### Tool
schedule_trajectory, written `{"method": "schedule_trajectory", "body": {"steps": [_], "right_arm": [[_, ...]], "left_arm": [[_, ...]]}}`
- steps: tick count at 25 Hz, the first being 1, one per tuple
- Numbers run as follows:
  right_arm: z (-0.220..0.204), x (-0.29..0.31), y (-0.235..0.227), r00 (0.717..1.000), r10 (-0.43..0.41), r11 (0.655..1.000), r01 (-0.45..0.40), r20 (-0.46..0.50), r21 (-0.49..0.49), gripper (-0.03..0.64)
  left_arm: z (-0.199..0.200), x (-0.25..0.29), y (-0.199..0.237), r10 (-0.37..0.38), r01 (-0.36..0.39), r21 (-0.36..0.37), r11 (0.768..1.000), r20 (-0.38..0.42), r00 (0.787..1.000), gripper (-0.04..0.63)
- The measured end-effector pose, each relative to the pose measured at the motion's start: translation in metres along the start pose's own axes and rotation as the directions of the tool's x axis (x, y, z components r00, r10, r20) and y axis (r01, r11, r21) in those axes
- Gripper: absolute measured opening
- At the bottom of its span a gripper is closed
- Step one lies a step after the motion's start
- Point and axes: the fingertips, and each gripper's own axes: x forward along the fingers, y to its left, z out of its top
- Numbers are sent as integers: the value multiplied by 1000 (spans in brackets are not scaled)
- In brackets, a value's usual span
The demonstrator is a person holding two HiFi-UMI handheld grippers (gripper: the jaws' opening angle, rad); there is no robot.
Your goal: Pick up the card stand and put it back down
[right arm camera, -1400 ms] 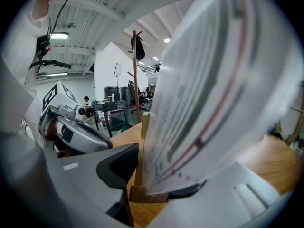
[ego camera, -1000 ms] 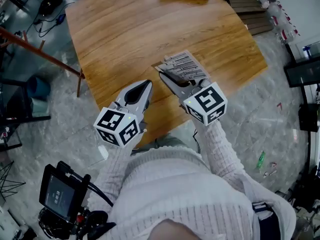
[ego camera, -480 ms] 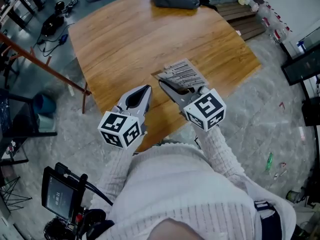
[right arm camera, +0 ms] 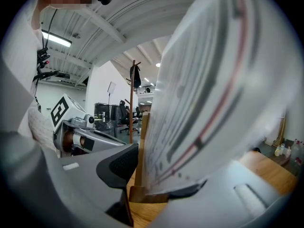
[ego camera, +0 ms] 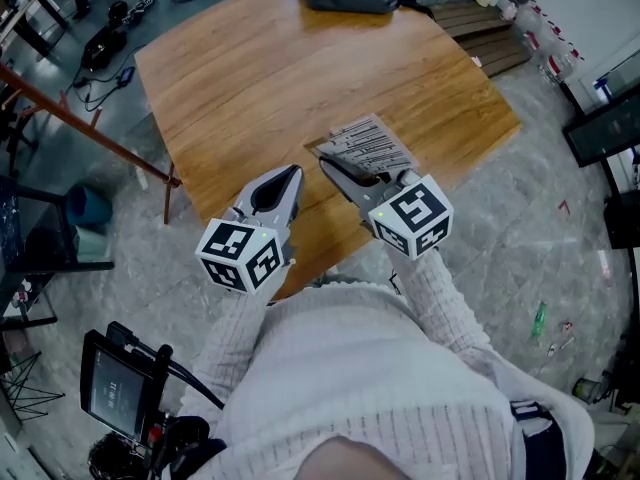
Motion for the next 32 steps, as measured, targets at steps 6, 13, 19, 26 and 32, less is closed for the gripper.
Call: {"method": "schedule_trajectory", "body": {"steps": [6,13,19,26,32], "right_arm": [[-4,0,1,1000,5,1000,-5,-15,-8,181],[-14,4,1,998,17,1000,-16,-54,8,181],[-26,14,-3,995,43,998,-40,-92,38,181],[-76,59,-4,985,52,998,-46,-163,43,182],[-132,89,-4,959,83,996,-71,-272,51,183]], "left_arm": [[-4,-1,-2,-2,2,-6,1000,-11,1000,8],[-17,-3,-1,5,-6,-35,999,-38,999,8],[-23,0,7,22,-27,-79,997,-59,998,8],[-58,8,44,12,-28,-152,988,-106,994,8],[-86,22,65,-7,-23,-209,978,-140,990,8]]}}
